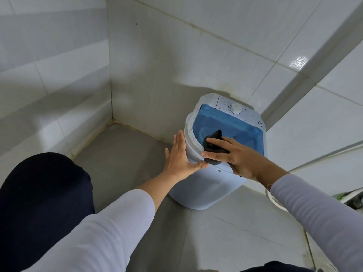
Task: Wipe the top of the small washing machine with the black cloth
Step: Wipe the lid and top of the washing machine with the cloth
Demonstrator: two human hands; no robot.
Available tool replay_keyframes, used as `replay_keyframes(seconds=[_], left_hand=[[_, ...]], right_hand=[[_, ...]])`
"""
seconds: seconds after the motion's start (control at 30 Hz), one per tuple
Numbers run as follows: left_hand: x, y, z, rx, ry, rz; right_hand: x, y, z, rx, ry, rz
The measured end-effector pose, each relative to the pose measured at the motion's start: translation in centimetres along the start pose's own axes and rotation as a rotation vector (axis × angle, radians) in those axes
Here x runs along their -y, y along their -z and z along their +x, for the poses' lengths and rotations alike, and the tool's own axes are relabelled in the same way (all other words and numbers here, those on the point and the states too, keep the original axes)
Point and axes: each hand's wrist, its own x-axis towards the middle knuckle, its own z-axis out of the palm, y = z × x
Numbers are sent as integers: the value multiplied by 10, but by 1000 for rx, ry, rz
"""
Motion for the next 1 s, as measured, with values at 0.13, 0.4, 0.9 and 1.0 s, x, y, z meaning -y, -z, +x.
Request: replay_keyframes(seconds=[0.13, 0.4, 0.9, 1.0], left_hand=[[2, -2, 1, 0, -6, -6], [3, -4, 1, 18, -17, -48], [5, 13, 2, 84, -31, 4], [5, 27, 10, 71, -23, -13]], right_hand=[[4, 6, 15, 16, -20, 6], [7, 13, 45, 9, 8, 7], [-10, 23, 111, -102, -134, 17], [-26, 36, 122, -166, -212, 86]])
